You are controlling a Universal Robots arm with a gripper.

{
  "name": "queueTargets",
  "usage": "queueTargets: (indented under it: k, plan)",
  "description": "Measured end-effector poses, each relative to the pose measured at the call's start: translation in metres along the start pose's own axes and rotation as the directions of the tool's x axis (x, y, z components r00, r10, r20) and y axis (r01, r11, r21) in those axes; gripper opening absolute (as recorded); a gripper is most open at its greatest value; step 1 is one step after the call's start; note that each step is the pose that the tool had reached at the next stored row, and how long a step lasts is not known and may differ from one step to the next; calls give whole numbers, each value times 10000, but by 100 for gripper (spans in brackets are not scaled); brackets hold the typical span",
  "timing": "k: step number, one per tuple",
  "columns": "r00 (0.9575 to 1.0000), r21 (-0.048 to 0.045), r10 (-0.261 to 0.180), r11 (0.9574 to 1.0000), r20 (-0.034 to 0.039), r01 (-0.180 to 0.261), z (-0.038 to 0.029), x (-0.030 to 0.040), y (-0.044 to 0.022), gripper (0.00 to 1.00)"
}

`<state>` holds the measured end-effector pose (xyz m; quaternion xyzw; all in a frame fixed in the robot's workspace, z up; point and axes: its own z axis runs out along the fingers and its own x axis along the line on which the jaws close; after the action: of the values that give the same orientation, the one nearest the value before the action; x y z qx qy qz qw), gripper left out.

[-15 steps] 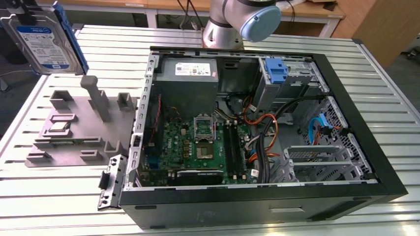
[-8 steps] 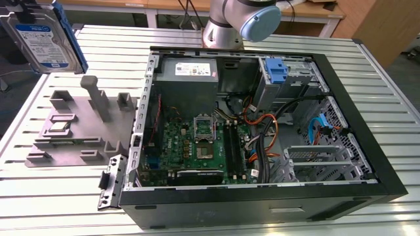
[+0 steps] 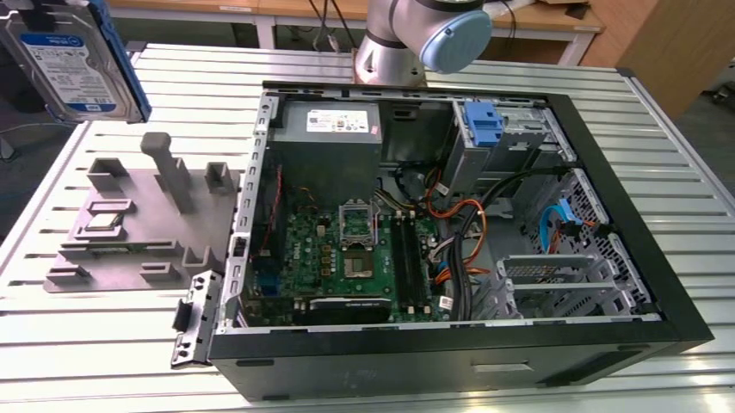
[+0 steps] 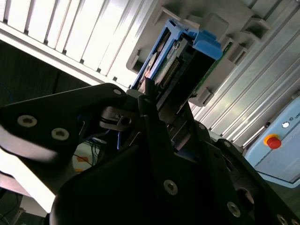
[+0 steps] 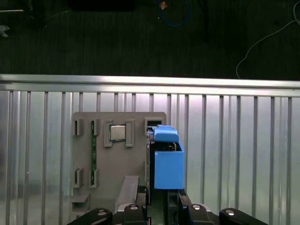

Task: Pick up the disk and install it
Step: 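Pick up the disk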

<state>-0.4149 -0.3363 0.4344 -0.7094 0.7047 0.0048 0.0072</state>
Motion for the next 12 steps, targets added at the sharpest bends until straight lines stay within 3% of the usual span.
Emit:
queueTargets:
  k: [12]
  plan:
    - [10000, 1, 0, 10000, 0, 0, -175, -3, -1, 35]
